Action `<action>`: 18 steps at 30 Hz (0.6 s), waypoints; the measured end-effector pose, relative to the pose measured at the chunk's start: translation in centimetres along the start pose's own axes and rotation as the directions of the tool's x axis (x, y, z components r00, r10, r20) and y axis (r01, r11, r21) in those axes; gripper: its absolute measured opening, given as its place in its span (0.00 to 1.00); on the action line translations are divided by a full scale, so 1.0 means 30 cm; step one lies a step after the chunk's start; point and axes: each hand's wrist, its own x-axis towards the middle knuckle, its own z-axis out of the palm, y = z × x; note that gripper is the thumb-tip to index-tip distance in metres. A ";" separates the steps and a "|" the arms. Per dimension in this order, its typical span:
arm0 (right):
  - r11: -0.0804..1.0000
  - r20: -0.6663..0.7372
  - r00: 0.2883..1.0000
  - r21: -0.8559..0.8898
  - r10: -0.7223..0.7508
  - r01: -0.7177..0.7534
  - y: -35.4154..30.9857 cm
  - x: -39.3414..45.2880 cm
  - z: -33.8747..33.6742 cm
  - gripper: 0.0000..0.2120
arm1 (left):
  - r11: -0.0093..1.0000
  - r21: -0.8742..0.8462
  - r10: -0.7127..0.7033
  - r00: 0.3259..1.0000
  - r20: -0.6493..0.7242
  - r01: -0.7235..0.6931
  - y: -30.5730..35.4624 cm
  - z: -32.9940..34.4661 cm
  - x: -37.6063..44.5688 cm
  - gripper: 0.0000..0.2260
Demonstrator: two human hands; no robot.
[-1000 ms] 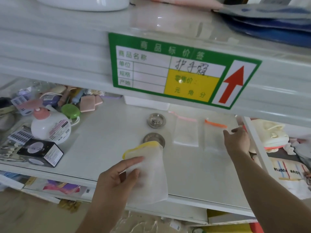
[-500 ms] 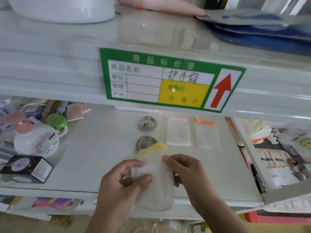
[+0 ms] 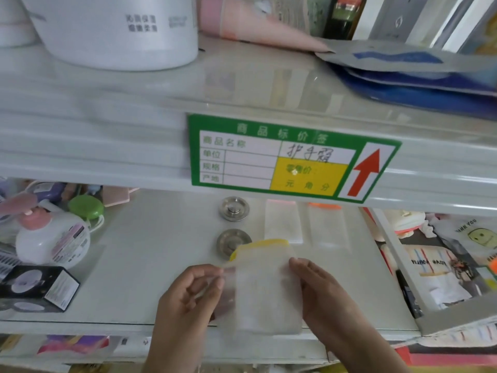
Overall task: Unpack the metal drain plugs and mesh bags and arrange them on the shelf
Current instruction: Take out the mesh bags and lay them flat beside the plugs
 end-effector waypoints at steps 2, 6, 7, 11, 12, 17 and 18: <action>0.997 -0.091 0.994 -0.045 -0.061 0.058 -0.045 0.004 -0.021 0.14 | 1.000 0.007 0.002 0.999 -0.032 -0.001 -0.004 -0.016 0.006 0.07; 0.906 -0.191 0.962 -0.412 -0.193 0.100 -0.128 0.015 -0.053 0.07 | 0.999 0.044 -0.011 0.998 -0.069 0.014 -0.004 -0.066 0.022 0.07; 0.851 -0.203 0.958 -0.520 -0.203 0.070 -0.136 0.021 -0.057 0.10 | 0.999 0.047 -0.008 0.997 -0.081 0.012 -0.001 -0.076 0.025 0.07; 0.858 -0.135 0.979 -0.510 -0.151 0.062 -0.128 0.052 -0.038 0.12 | 0.999 0.049 0.008 0.994 -0.106 -0.003 0.010 -0.088 0.037 0.07; 0.888 -0.119 0.983 -0.453 -0.143 0.075 -0.120 0.063 -0.039 0.09 | 0.998 0.064 0.013 0.994 -0.105 -0.006 0.012 -0.086 0.040 0.08; 0.801 -0.366 0.907 -0.596 -0.209 -0.056 -0.035 0.118 -0.143 0.08 | 0.996 0.086 -0.010 0.996 -0.092 0.018 0.009 -0.085 0.044 0.09; 0.736 -0.396 0.888 -0.669 -0.235 -0.104 -0.020 0.122 -0.167 0.09 | 0.995 0.092 -0.015 0.996 -0.090 0.023 0.007 -0.082 0.043 0.10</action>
